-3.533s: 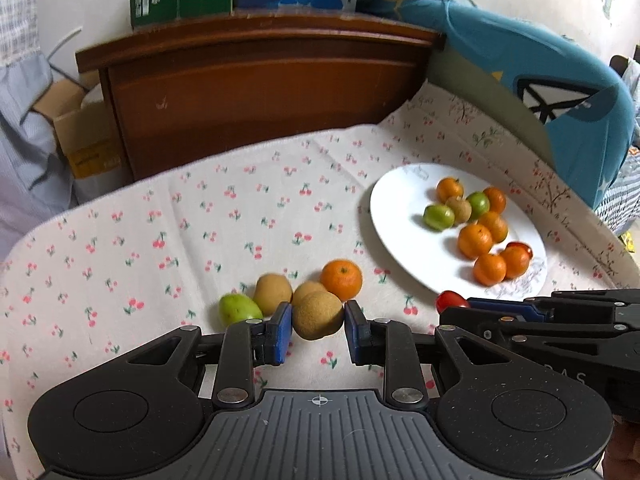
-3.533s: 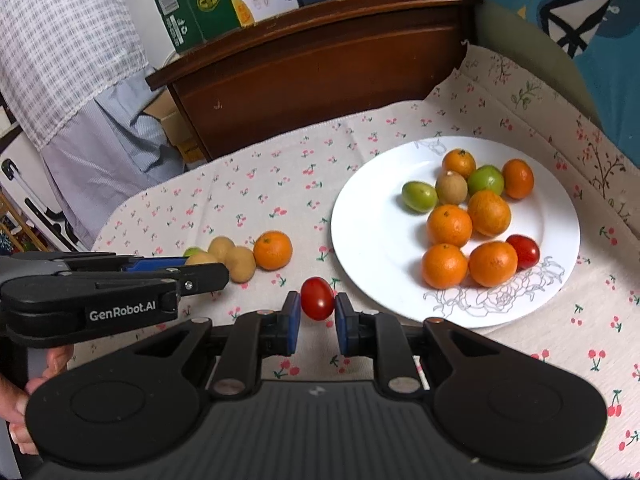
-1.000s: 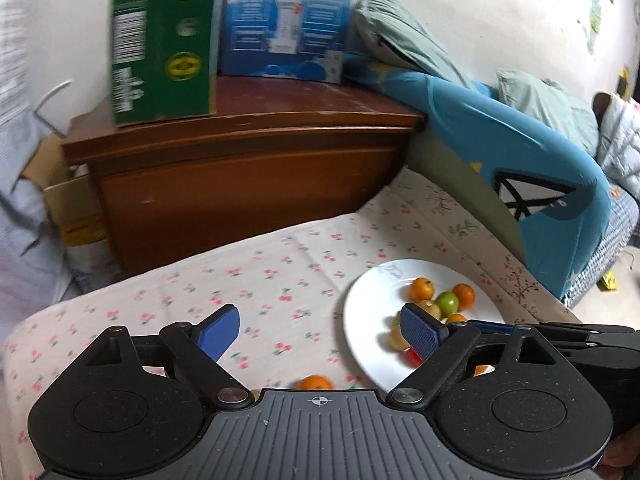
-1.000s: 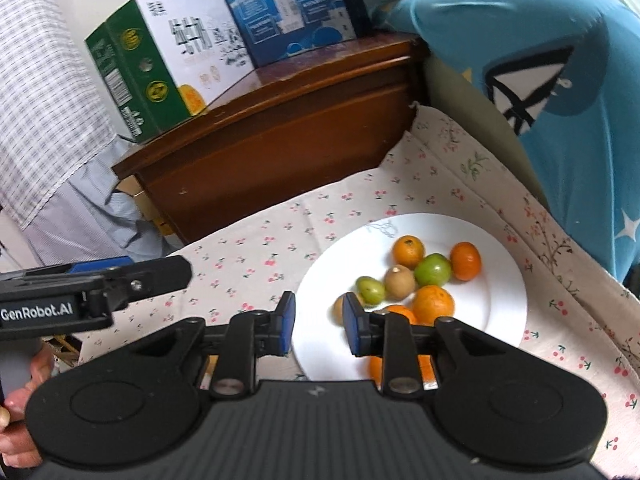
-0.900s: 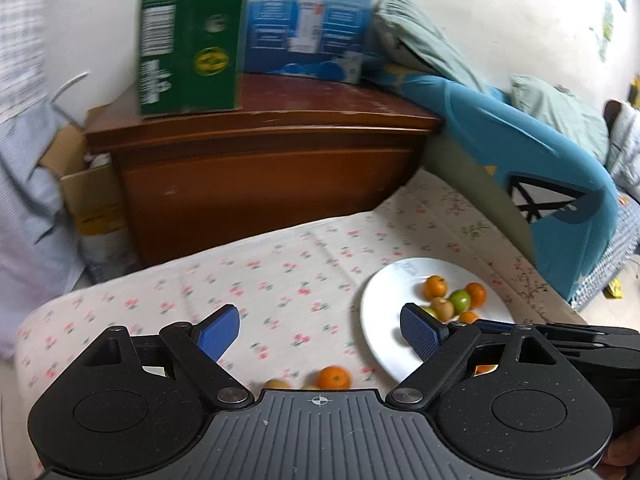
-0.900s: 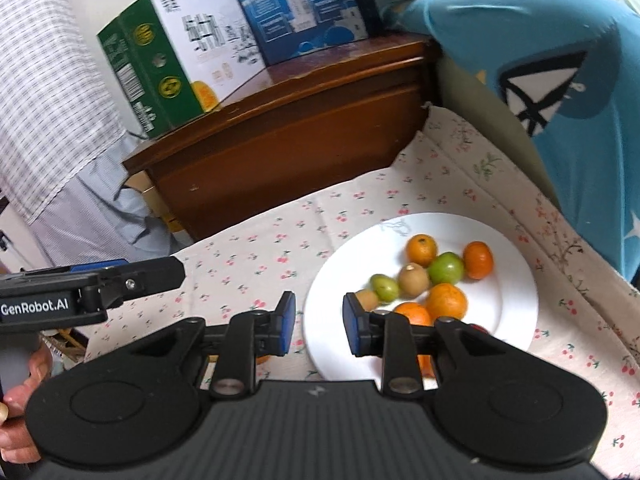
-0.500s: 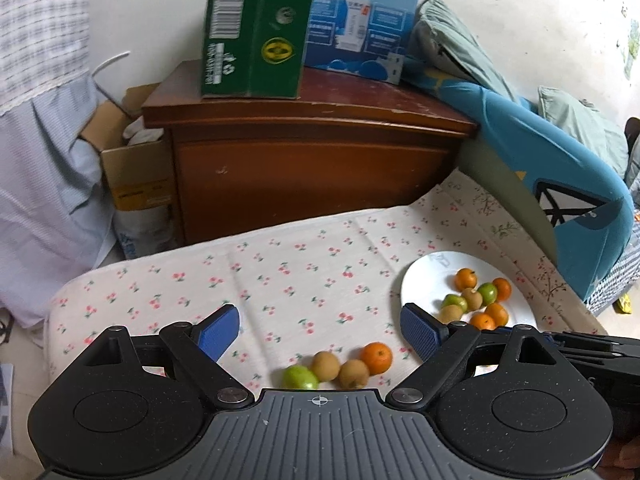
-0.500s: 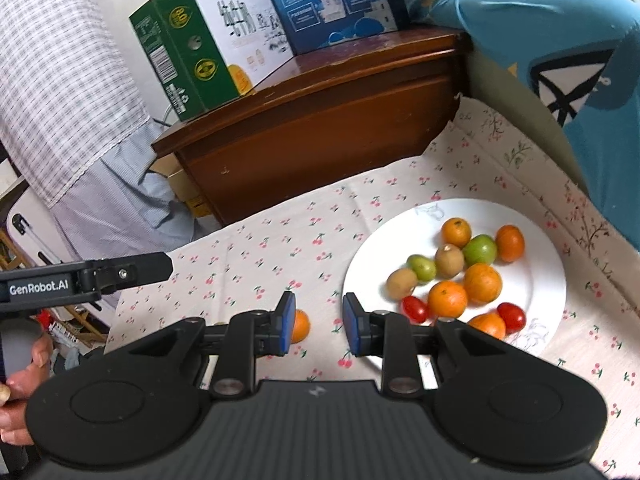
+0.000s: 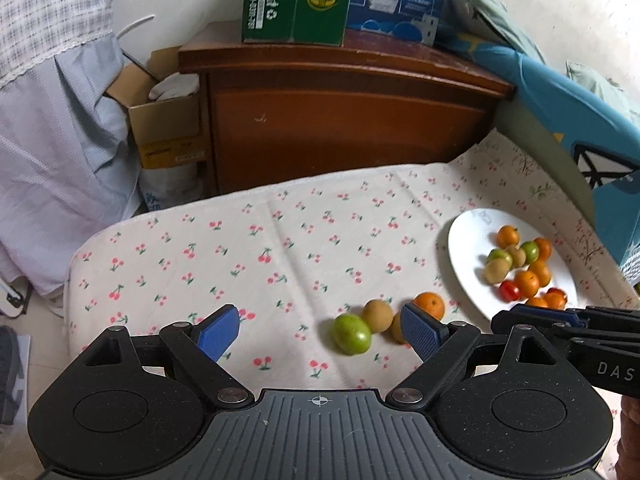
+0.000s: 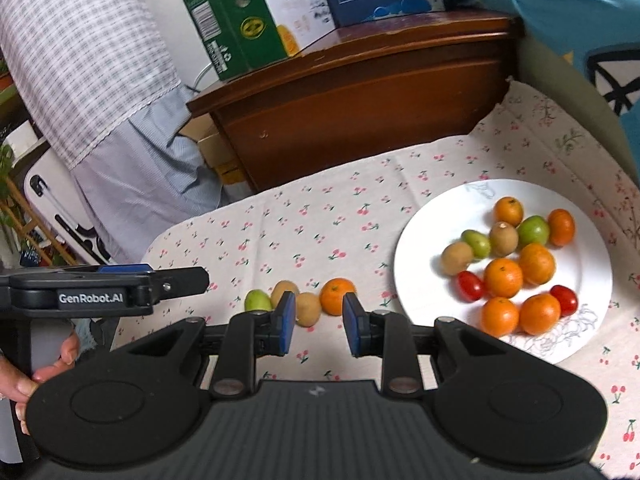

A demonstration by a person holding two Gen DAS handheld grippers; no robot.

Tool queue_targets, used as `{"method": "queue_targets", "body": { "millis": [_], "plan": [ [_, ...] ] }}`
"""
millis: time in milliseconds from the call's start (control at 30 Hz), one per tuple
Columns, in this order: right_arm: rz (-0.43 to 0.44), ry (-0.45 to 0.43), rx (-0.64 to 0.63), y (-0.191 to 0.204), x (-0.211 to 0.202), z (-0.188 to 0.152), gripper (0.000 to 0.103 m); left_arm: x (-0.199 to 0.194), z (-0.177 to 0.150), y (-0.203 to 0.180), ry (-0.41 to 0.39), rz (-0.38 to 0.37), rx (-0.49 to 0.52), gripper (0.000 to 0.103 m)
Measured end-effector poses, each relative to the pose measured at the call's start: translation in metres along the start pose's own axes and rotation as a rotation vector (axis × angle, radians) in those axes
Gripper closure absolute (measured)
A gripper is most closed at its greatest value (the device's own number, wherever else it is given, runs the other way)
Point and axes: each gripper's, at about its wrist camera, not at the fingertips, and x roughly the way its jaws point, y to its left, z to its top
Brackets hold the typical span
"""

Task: Organize fruits
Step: 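Move both open tools back toward the remaining fruits beside the plate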

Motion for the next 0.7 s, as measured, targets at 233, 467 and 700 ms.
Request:
{"method": "queue_targets", "body": {
  "millis": [233,467,700],
  "plan": [
    [0.007,0.026,-0.008,0.005,0.009,-0.004,0.076,0.007,-0.007,0.003,0.034,0.011,0.008,0.014],
    [0.021,0.053,-0.021,0.010,0.024,-0.010,0.076,0.011,-0.009,0.006,0.045,0.043,0.017,0.014],
    [0.025,0.065,-0.027,0.011,0.046,-0.014,0.076,0.015,-0.010,0.013,0.064,0.075,-0.011,0.014]
  ]
}}
